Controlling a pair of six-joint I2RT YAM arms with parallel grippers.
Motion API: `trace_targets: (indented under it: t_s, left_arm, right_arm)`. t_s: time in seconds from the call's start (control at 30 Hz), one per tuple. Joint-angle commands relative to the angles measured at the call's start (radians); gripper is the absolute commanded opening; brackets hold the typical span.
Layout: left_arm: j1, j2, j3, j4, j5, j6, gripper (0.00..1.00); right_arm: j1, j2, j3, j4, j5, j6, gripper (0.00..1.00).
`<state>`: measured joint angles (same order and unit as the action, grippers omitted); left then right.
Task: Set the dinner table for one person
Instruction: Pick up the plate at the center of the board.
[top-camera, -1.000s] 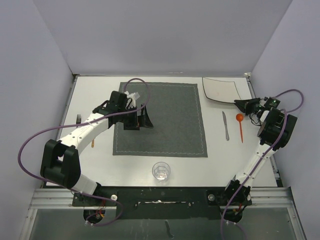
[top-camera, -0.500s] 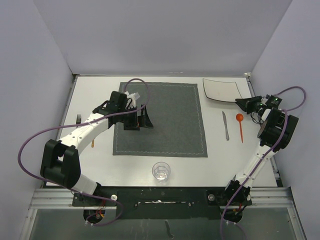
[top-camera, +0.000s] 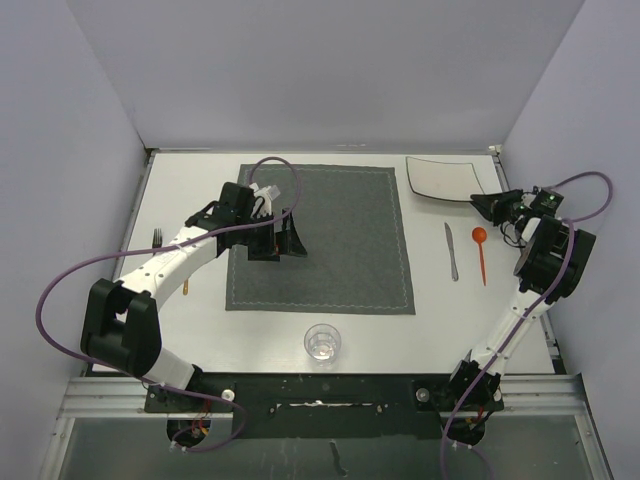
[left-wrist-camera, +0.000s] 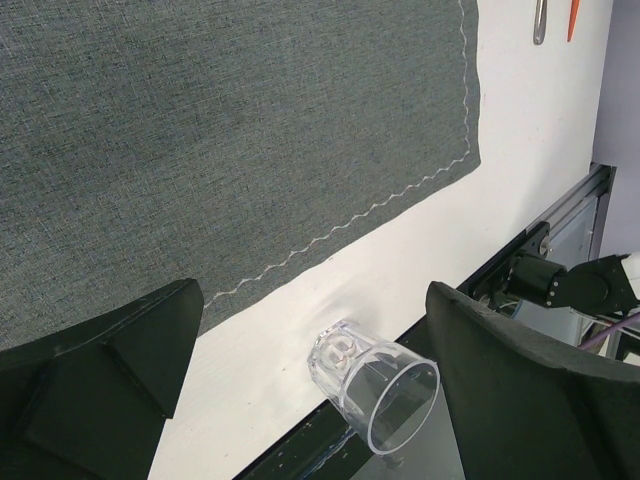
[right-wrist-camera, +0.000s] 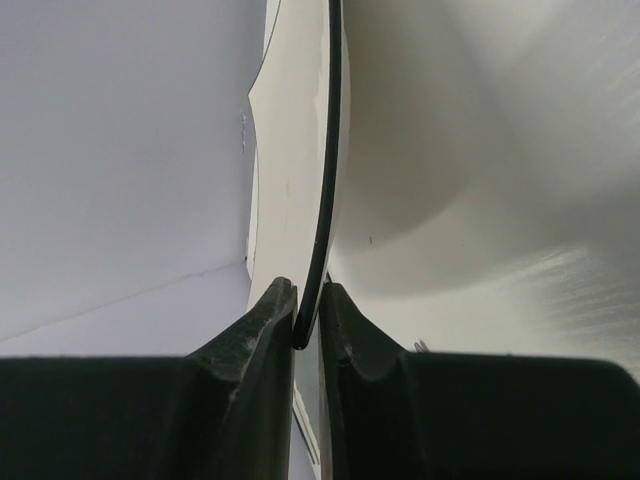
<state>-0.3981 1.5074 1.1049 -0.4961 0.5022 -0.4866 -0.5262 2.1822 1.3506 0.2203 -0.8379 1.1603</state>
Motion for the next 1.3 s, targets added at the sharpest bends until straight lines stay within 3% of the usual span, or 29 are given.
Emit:
trace_targets:
  t_s: [0.0,0.5,1.27]
  left_arm:
    - [-0.005,-0.022,0.008,0.050,0.025,0.009,0.95]
    - [-0.019,-0.010,0.007,0.051,0.025,0.003,0.95]
    - [-0.030,-0.005,0.012,0.050,0.019,-0.001,0.95]
  right_arm:
    - [-0.018,-0.168,0.018,0.268,-0.066,0.062,0.00]
    - [-0.015,-0.171,-0.037,0.445,-0.104,0.148,0.00]
    - [-0.002,-0.156,-0.085,0.444,-0.120,0.141,0.00]
